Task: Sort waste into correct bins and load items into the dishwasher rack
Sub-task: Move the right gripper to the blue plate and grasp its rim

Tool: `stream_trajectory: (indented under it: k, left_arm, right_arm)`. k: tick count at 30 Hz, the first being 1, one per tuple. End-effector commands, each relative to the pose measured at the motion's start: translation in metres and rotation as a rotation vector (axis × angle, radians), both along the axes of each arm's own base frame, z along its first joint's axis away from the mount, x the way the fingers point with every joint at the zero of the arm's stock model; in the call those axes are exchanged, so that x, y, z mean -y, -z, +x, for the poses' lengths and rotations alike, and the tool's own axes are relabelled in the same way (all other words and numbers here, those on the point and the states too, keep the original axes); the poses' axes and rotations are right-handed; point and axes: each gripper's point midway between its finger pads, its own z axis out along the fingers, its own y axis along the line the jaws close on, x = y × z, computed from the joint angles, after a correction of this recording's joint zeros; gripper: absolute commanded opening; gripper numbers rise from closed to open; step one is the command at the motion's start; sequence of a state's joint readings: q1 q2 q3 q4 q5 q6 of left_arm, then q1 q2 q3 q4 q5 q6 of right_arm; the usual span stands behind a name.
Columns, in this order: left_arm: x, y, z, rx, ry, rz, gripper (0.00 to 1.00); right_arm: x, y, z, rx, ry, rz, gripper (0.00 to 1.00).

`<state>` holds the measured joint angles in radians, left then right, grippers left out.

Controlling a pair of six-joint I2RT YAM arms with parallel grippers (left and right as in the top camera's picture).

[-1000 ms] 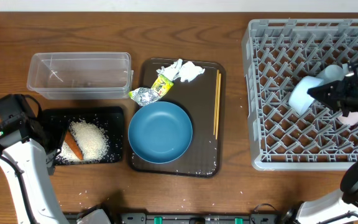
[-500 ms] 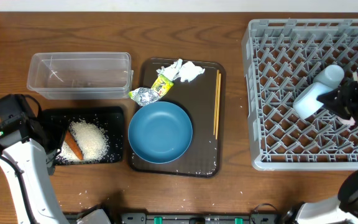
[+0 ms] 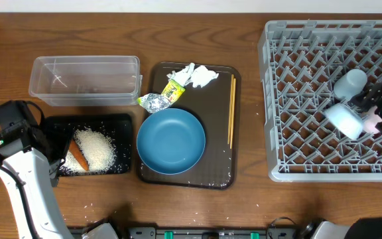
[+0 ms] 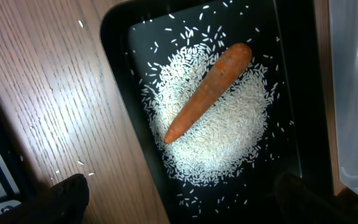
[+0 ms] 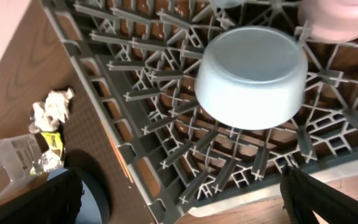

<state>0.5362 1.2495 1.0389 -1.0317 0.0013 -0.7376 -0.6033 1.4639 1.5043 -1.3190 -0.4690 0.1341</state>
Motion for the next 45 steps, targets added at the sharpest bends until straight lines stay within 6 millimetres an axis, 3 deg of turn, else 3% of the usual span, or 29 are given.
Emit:
stream_trajectory:
  k: [1,4,9,20,23,27,32,38,41,45]
  left_arm:
    - [-0.002,-0.001,0.0,0.001,-0.017,-0.002,0.98]
    - [-0.002,-0.001,0.0,0.001,-0.017,-0.002,0.98]
    - [-0.002,-0.001,0.0,0.001,-0.017,-0.002,0.98]
    - [-0.002,-0.001,0.0,0.001,-0.017,-0.002,0.98]
    - [-0.002,-0.001,0.0,0.001,-0.017,-0.002,0.98]
    - [-0.002,-0.001,0.0,0.001,-0.017,-0.002,0.98]
    - [-0.002,-0.001,0.0,0.001,-0.017,-0.002,0.98]
    - [-0.002,-0.001,0.0,0.001,-0.017,-0.002,0.98]
    - [-0.002,-0.001,0.0,0.001,-0.017,-0.002,0.98]
    - [-0.002,-0.001,0.0,0.001,-0.017,-0.002,0.98]
  right_arm:
    - [-0.005,-0.021,-0.003,0.051,0.017,-0.032,0.99]
    - [-0.021,-0.031,-0.003,0.083,-0.032,-0.048,0.99]
    - [-0.07,-0.041,0.004,0.126,-0.186,-0.038,0.99]
    - [-0.215,-0.047,0.033,0.275,-0.67,-0.071,0.99]
    - [-0.252,-0.034,0.038,0.271,-0.756,-0.127,0.99]
    - [-0.296,-0.002,0.045,0.207,-0.8,-0.176,0.99]
    - [-0.36,0.043,0.039,0.156,-0.956,-0.167,0.98]
    - [-0.429,0.092,0.012,0.136,-1.166,-0.178,0.86]
    - [-0.455,0.1,-0.005,0.162,-1.249,-0.189,0.86]
    - [-0.478,0.107,-0.024,0.198,-1.306,-0.262,0.73]
